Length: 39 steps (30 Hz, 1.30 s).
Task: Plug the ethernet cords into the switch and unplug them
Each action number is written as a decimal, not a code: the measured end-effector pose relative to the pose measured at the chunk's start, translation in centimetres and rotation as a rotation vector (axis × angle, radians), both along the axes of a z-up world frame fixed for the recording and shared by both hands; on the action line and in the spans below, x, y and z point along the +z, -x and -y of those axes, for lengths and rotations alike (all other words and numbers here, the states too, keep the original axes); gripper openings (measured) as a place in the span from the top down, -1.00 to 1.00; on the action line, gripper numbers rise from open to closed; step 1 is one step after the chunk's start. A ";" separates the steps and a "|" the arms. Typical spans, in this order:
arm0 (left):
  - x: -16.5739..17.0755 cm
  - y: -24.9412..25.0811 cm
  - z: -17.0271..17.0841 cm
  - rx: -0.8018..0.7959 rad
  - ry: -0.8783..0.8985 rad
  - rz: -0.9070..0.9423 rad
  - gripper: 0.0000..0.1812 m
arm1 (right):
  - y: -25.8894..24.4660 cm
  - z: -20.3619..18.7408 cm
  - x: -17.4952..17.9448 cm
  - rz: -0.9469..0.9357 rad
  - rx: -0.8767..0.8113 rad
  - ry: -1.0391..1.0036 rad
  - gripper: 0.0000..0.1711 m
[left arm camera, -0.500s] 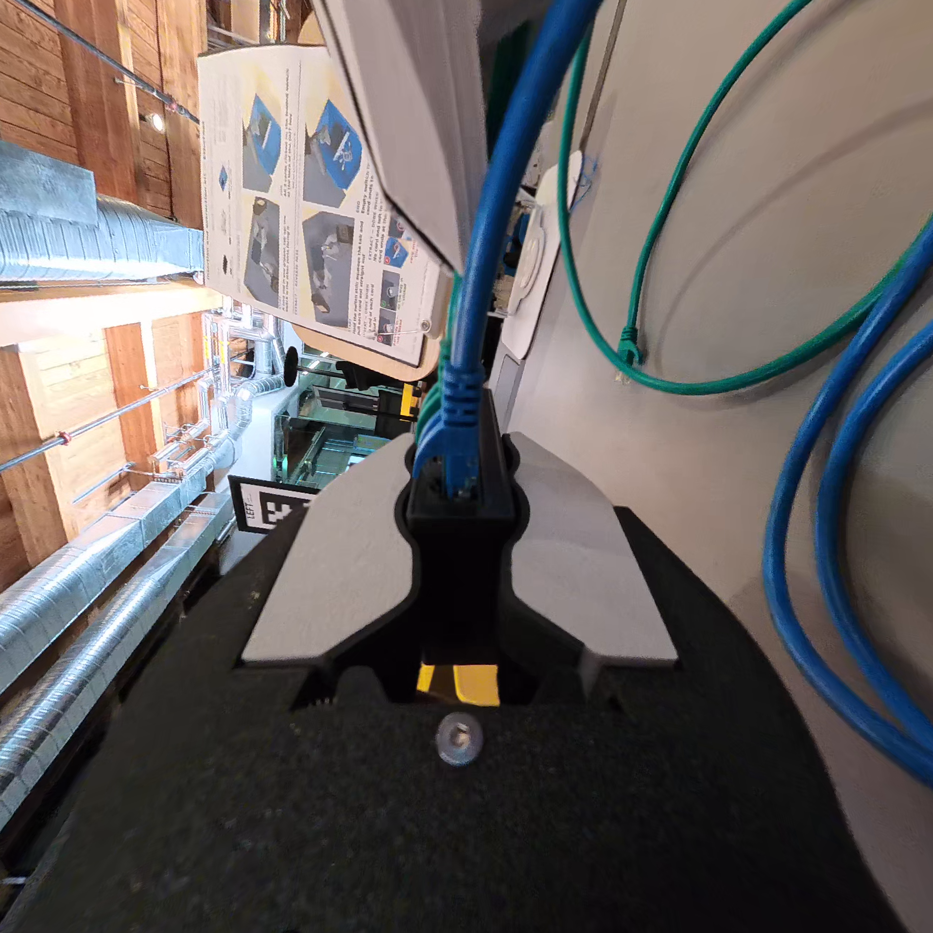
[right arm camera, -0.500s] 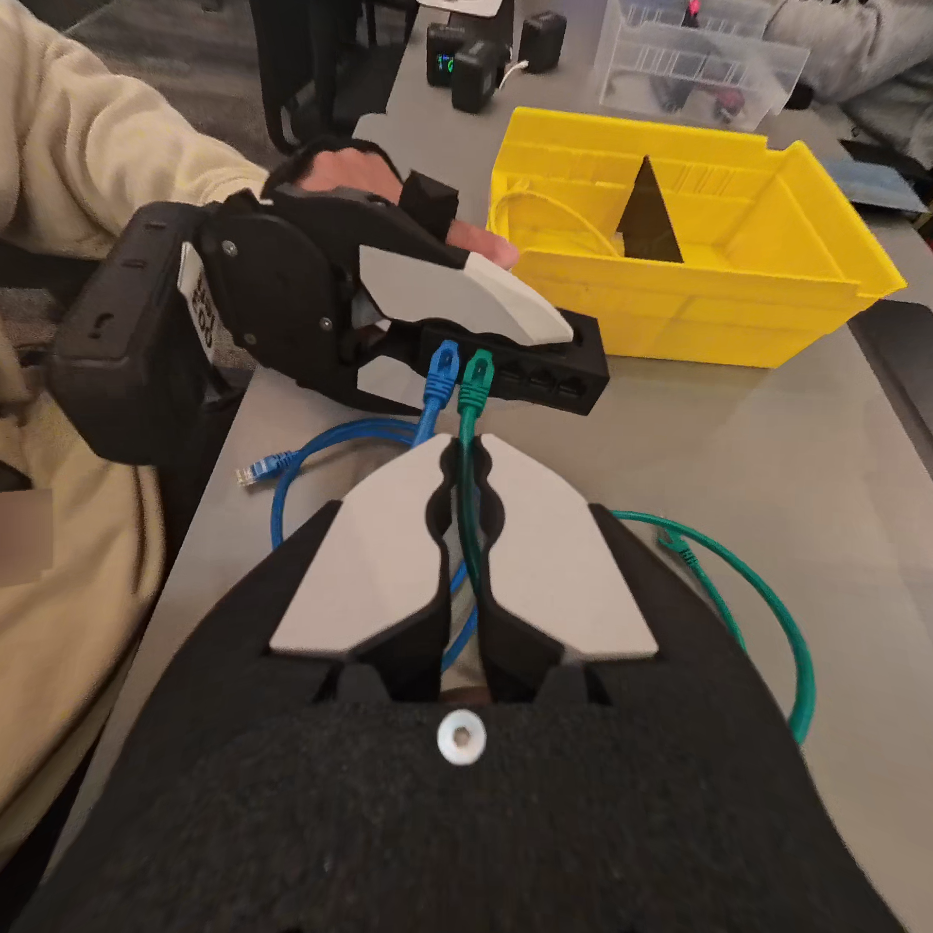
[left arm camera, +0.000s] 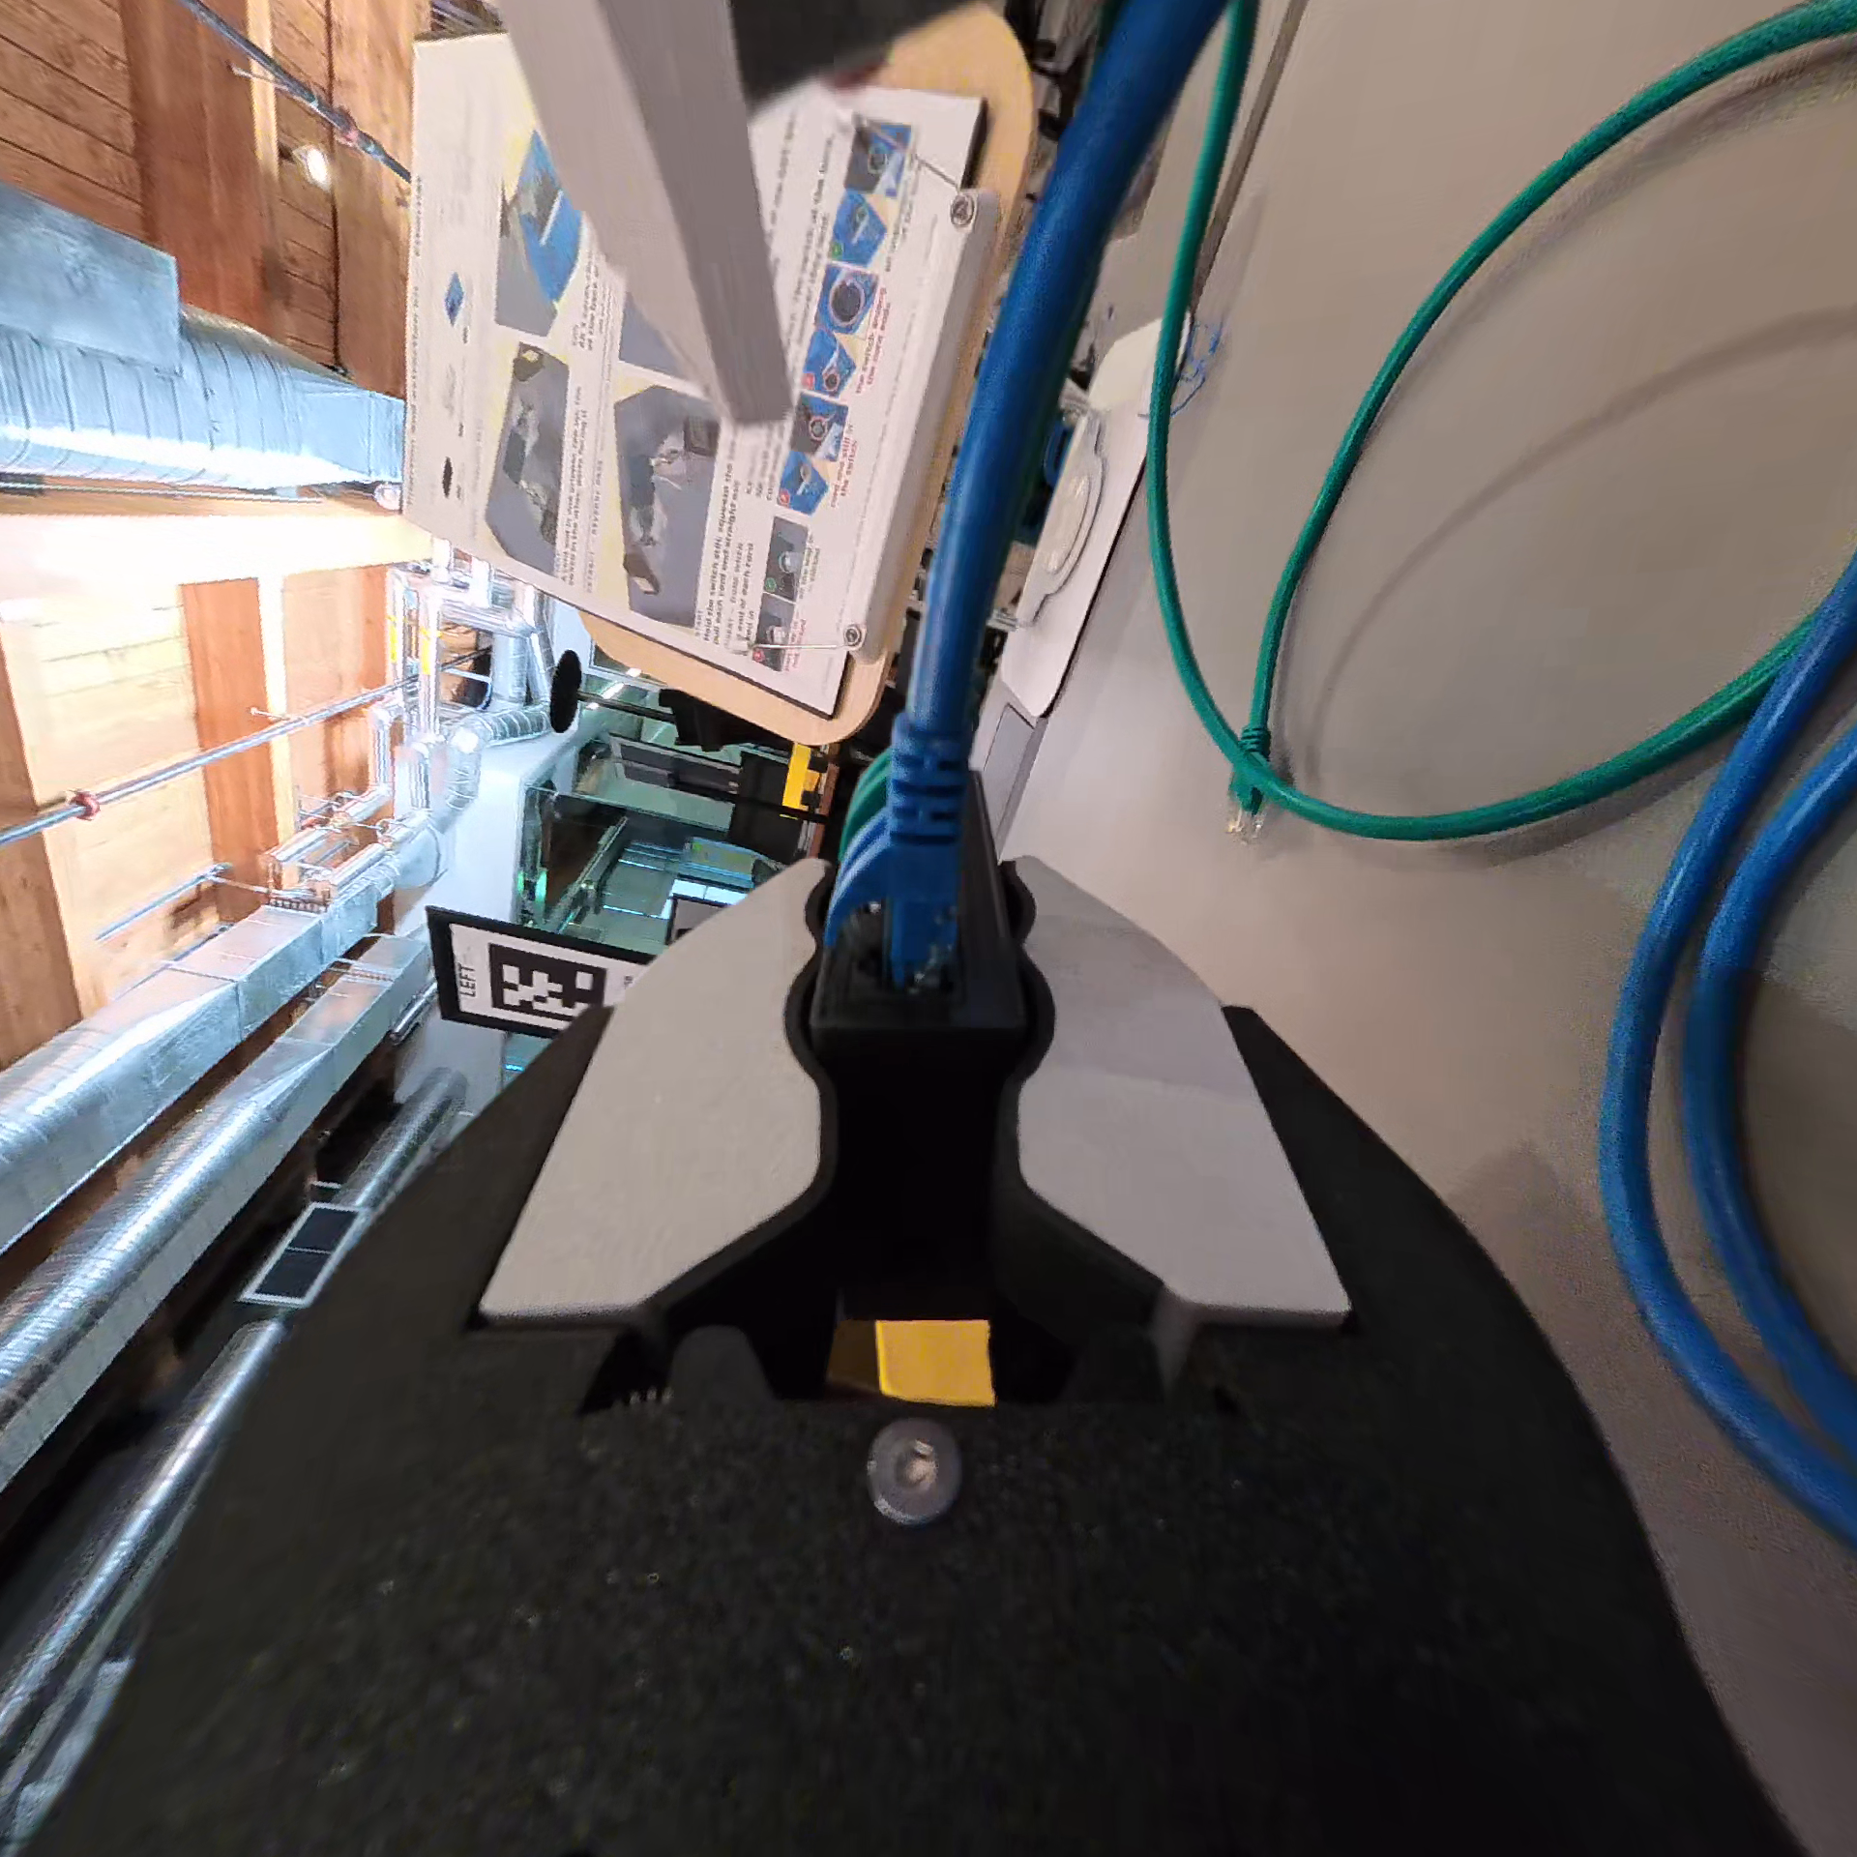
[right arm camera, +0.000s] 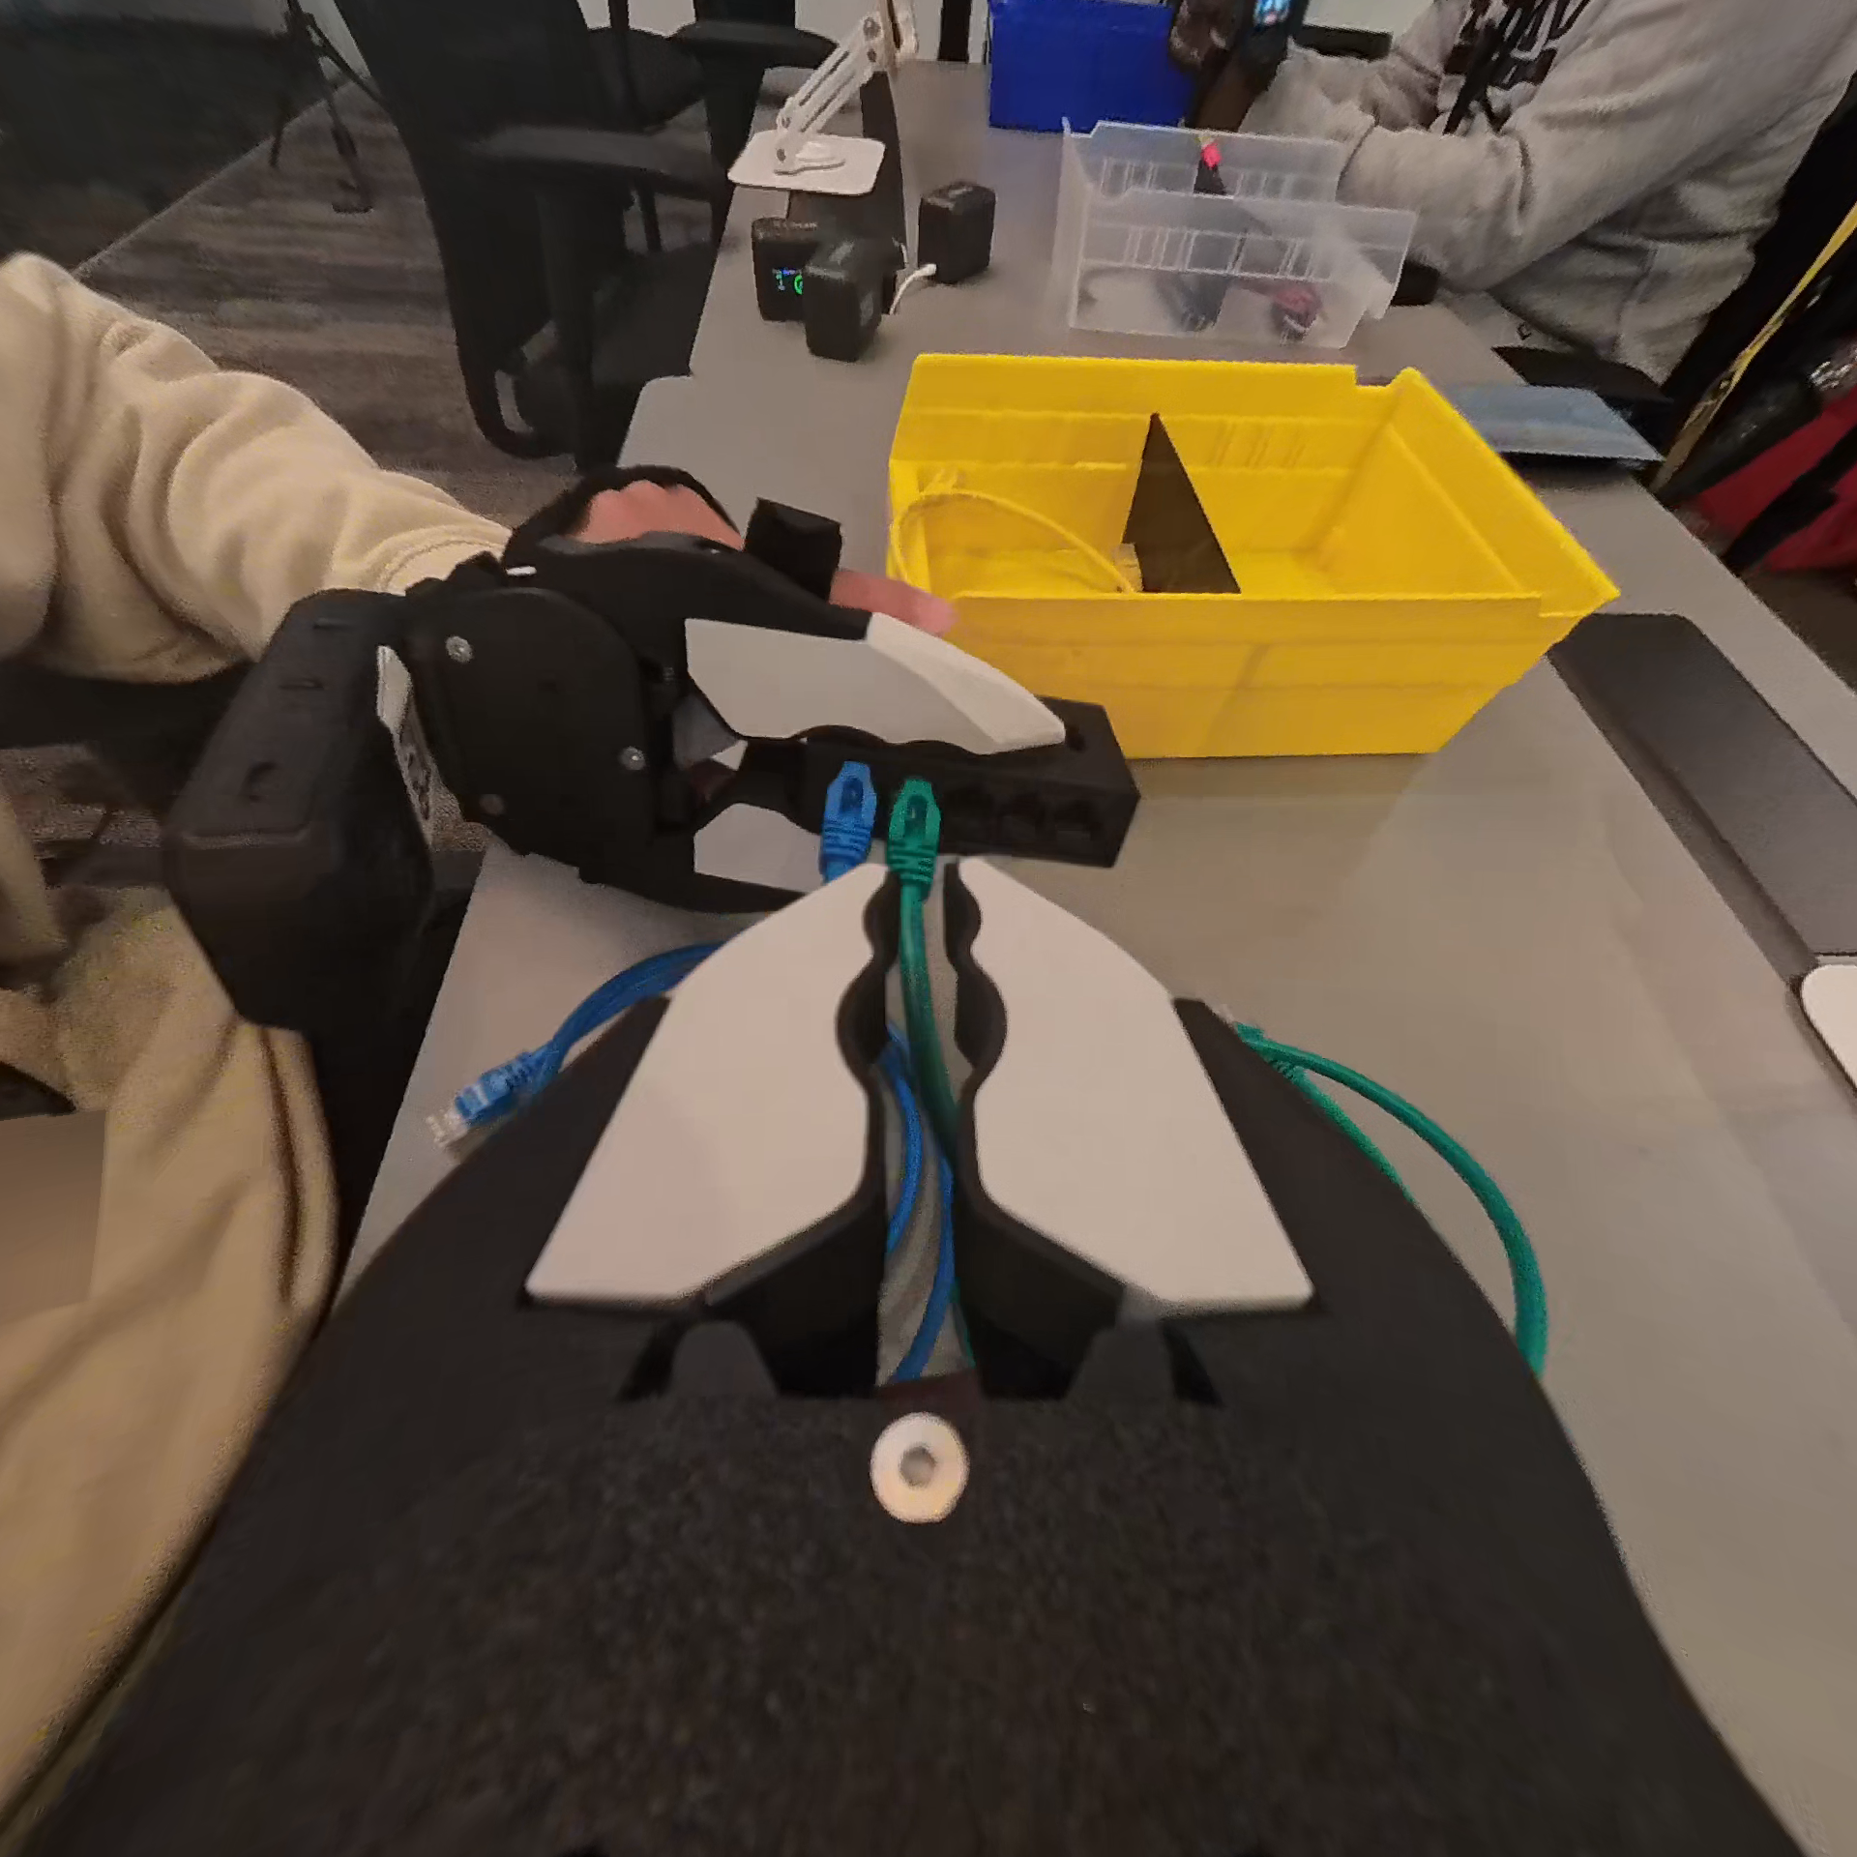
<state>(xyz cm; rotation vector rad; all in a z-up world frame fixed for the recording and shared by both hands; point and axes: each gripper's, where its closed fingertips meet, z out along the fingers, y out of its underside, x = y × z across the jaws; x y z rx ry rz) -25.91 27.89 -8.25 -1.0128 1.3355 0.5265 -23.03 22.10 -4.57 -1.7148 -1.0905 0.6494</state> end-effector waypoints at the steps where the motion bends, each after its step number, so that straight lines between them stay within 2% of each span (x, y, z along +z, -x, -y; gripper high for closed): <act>1: 0.0 0.1 0.1 -0.001 -0.004 -0.002 0.68 | -0.4 0.1 0.2 0.001 -0.005 -0.001 0.90; 3: 0.0 0.1 0.2 -0.005 -0.011 -0.006 0.67 | -0.8 0.0 0.2 0.014 -0.013 -0.019 0.90; 8: -0.3 0.4 -0.1 0.006 -0.004 -0.015 0.67 | -0.2 -0.1 -2.3 0.120 -0.009 0.023 0.82; 12: -0.4 0.6 -0.2 0.012 -0.010 -0.019 0.67 | -0.3 0.1 -2.2 0.132 -0.005 0.038 0.80; 15: -0.4 0.8 -0.4 0.022 -0.015 -0.028 0.67 | -1.9 0.4 -2.4 0.220 0.005 0.028 0.75; 18: -0.4 0.9 -0.4 0.022 -0.014 -0.030 0.67 | -3.3 0.8 -1.5 0.200 0.001 0.037 0.72; 23: -0.2 0.2 0.3 -0.001 -0.023 -0.032 0.67 | -3.1 0.4 -3.8 0.304 0.009 0.019 0.78; 26: -0.4 -0.1 0.7 -0.009 -0.028 -0.042 0.67 | -1.6 0.9 -3.5 0.244 0.055 0.024 0.89; 32: -0.5 -0.1 0.7 -0.006 -0.017 -0.041 0.67 | -1.3 0.9 -3.9 0.238 0.054 0.047 0.87; 35: -0.5 0.0 0.6 -0.003 -0.009 -0.037 0.67 | -2.4 0.8 -3.9 0.327 0.042 -0.004 0.77; 37: -0.4 0.1 0.6 -0.003 -0.007 -0.036 0.67 | -3.7 0.6 -4.9 0.464 0.014 -0.037 0.77; 39: -0.4 -0.1 0.8 -0.010 -0.016 -0.044 0.68 | -3.2 0.7 -5.0 0.490 0.020 -0.084 0.83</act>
